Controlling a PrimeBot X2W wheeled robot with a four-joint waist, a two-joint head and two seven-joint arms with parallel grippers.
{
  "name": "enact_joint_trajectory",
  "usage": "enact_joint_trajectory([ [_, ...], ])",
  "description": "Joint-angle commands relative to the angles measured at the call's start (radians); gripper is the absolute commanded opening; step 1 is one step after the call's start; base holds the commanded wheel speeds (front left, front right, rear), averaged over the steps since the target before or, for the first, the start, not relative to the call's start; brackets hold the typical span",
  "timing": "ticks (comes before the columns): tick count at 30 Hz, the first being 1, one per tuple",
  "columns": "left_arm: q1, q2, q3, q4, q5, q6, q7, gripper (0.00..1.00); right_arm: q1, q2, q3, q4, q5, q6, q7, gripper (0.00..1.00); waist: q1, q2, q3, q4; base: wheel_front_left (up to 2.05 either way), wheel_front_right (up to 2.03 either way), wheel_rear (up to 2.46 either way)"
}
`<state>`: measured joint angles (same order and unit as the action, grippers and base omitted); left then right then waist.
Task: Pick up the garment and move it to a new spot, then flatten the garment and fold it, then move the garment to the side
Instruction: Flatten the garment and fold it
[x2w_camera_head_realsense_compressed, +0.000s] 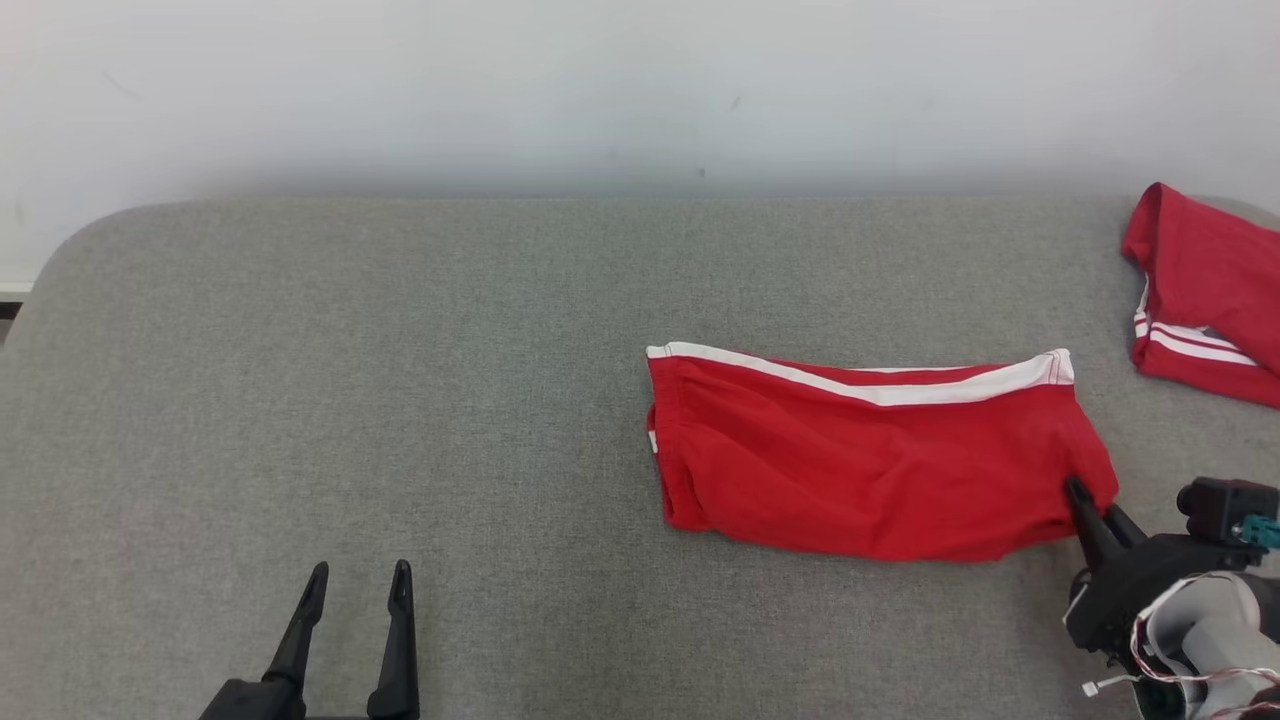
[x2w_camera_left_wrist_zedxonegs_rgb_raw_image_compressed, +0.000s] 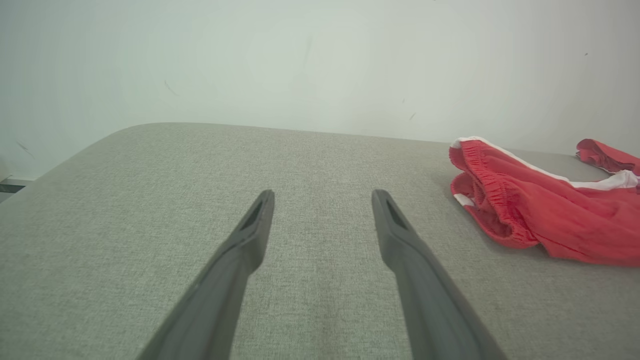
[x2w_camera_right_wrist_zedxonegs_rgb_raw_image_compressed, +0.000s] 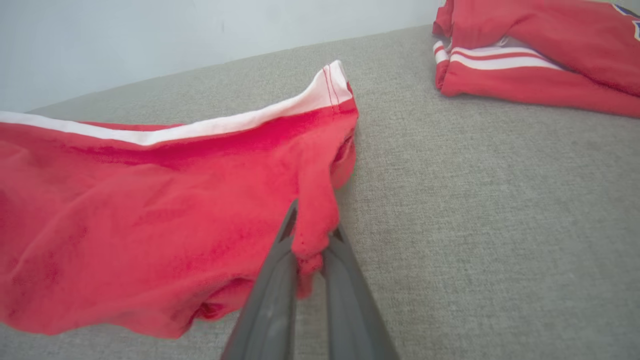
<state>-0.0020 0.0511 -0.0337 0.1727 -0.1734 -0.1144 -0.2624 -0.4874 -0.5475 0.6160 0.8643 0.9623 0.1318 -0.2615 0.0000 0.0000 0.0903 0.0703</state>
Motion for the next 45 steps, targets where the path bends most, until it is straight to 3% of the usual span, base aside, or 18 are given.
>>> enact_joint_trajectory([
  [1, 0.003, -0.001, -0.002, -0.001, -0.004, 0.001, -0.003, 1.0, -0.006, 0.012, -0.005, -0.007, -0.01, -0.003, -0.004, 0.0, 0.0, 0.0, -0.007, 0.006, 0.0, 0.0, 0.0],
  [11, 0.023, -0.001, -0.007, 0.001, -0.013, 0.008, -0.003, 1.0, 0.007, 0.075, -0.07, -0.185, -0.133, -0.003, -0.004, 0.0, 0.0, 0.0, -0.034, 0.026, 0.0, 0.0, 0.0],
  [23, 0.013, -0.001, -0.022, 0.006, -0.022, 0.012, -0.003, 1.0, 0.04, 0.222, -0.051, -0.354, -0.226, -0.003, 0.059, 0.0, 0.0, 0.0, -0.04, 0.049, 0.0, 0.0, 0.0],
  [35, -0.017, -0.001, -0.056, 0.015, -0.04, 0.023, -0.003, 1.0, -0.011, 0.365, -0.009, -0.207, -0.261, -0.003, 0.087, 0.0, 0.0, 0.0, -0.014, 0.088, 0.0, 0.0, 0.0],
  [44, -0.027, -0.001, -0.067, 0.025, -0.055, 0.025, -0.003, 1.0, -0.046, 0.416, 0.028, -0.08, -0.239, -0.003, 0.047, 0.0, 0.0, 0.0, -0.008, 0.101, 0.0, 0.0, 0.0],
  [45, -0.029, -0.001, -0.066, 0.027, -0.057, 0.025, -0.003, 1.0, -0.049, 0.419, 0.034, -0.071, -0.234, -0.003, 0.041, 0.1, 0.0, 0.0, -0.008, 0.101, 0.0, 0.0, 0.0],
])
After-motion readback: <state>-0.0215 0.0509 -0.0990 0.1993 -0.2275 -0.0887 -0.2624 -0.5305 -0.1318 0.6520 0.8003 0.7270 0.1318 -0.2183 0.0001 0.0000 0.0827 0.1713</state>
